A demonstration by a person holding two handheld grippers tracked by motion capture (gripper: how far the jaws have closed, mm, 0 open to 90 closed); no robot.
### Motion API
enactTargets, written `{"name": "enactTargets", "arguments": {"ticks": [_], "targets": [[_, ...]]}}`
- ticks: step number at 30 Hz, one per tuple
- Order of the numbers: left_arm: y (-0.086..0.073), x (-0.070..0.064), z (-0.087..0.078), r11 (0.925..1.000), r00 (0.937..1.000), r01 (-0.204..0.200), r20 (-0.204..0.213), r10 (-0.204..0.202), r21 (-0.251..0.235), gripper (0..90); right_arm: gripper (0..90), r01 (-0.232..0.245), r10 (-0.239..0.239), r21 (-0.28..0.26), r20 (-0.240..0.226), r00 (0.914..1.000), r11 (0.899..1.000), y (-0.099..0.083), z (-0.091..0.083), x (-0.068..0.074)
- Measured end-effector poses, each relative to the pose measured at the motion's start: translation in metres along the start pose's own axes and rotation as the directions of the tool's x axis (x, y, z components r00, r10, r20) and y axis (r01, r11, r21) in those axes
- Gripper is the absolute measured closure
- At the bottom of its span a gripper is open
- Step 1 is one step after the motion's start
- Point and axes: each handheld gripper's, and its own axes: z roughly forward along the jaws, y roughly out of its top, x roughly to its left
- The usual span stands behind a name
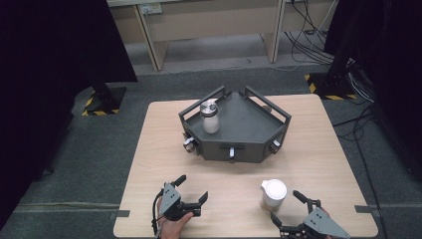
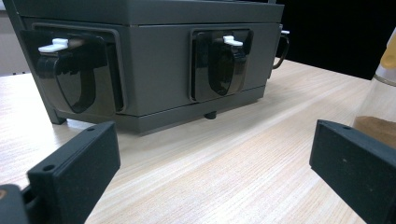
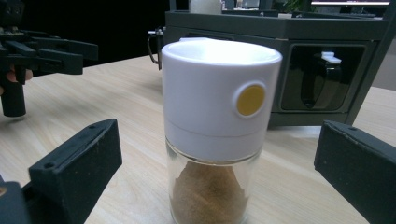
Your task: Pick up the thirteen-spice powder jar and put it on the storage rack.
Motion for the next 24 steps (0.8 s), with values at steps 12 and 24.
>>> {"name": "enactTargets", "arguments": {"ticks": [12,24], "targets": [[0.0,0.0,0.0,1.0,1.0,0.0,0.002,0.0,-0.003,1.1,6.1,-0.006,0.006,0.03,0.007,1.0,1.0,0.003,0.019,0.002],[0.0,0.0,0.0,1.0,1.0,0.0,0.003,0.0,-0.005,1.1,20.9,0.009,-0.011,0.072,0.026,0.9996,0.997,0.007,0.033,0.002]]}}
